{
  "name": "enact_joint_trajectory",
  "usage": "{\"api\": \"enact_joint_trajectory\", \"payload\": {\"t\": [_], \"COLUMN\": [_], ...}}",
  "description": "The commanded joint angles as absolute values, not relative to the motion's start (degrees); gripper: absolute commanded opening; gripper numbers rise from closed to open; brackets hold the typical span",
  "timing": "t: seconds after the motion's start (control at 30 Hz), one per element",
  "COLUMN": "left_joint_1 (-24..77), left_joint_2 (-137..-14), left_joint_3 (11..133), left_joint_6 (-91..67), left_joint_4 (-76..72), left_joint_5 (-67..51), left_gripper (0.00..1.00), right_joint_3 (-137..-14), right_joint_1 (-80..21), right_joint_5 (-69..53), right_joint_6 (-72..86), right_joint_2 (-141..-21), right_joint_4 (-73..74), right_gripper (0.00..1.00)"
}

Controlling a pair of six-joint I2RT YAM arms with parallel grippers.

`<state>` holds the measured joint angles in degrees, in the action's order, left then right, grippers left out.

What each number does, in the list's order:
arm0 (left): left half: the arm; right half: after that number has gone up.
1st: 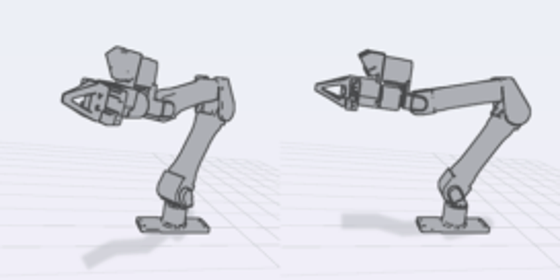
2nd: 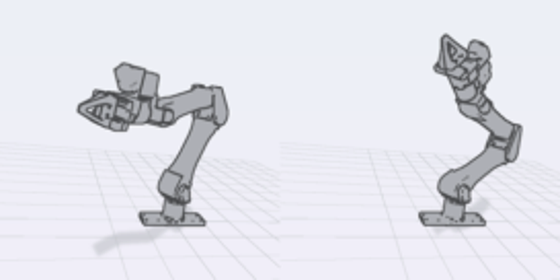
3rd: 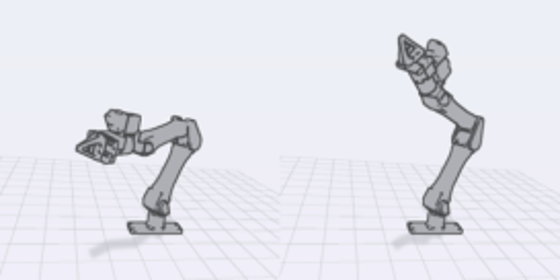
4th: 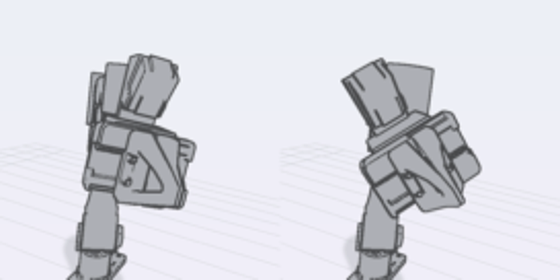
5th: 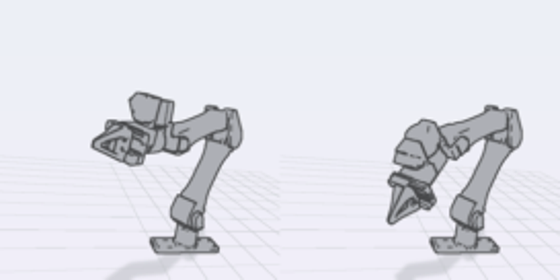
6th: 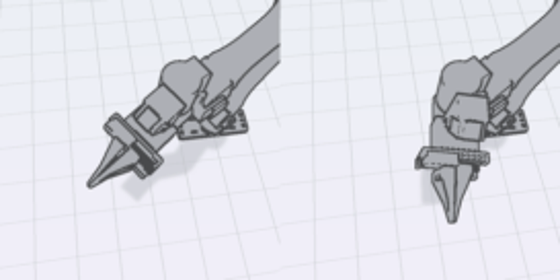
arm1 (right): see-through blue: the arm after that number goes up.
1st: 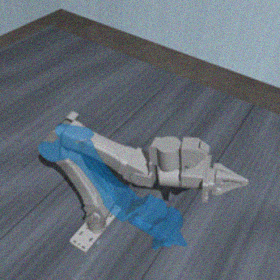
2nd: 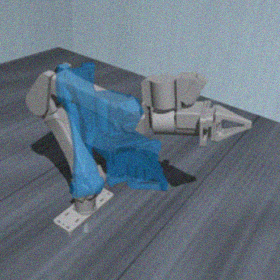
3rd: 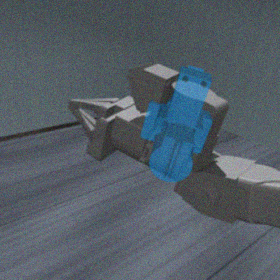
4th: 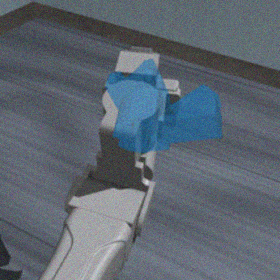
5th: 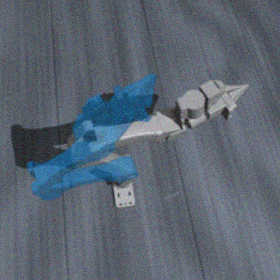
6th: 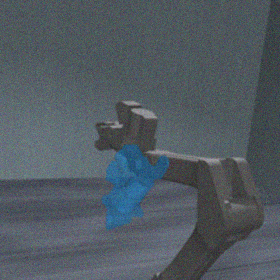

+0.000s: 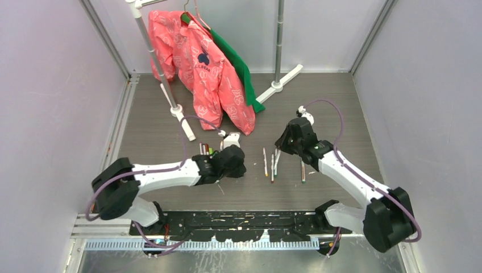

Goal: Open the pen caps

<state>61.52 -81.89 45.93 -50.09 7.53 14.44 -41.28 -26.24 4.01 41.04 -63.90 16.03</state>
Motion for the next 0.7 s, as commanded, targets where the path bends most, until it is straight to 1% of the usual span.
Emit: {"api": "enact_joint_trajectory", "payload": {"t": [0.0, 0.17, 0.33, 0.43, 0.57, 0.67], "left_joint_1": [60.1, 59.0, 57.5, 56.9, 56.4, 56.3], "left_joint_2": [-90.1, -98.3, -100.3, -100.0, -99.2, -98.6], "left_joint_3": [53.2, 58.0, 58.1, 56.9, 55.9, 55.4], "left_joint_6": [-54.1, -55.7, -56.7, -56.8, -57.0, -57.0], "left_joint_4": [22.5, 26.9, 27.0, 26.3, 25.6, 25.3], "left_joint_5": [28.1, 29.4, 29.7, 29.6, 29.2, 29.1], "left_gripper": [0.00, 0.06, 0.16, 0.22, 0.35, 0.41], "right_joint_3": [-41.4, -41.5, -41.6, -41.3, -41.3, -41.3], "right_joint_1": [-27.3, -28.8, -29.7, -29.8, -29.9, -30.3], "right_joint_5": [12.4, 14.9, 16.7, 16.8, 17.0, 17.3], "right_joint_6": [39.8, 39.6, 39.5, 39.5, 39.5, 39.4], "right_joint_2": [-68.1, -72.0, -76.9, -79.2, -81.7, -82.8], "right_joint_4": [22.5, 23.3, 23.3, 22.1, 20.7, 20.0], "right_gripper": [0.01, 0.01, 0.05, 0.11, 0.24, 0.30]}}
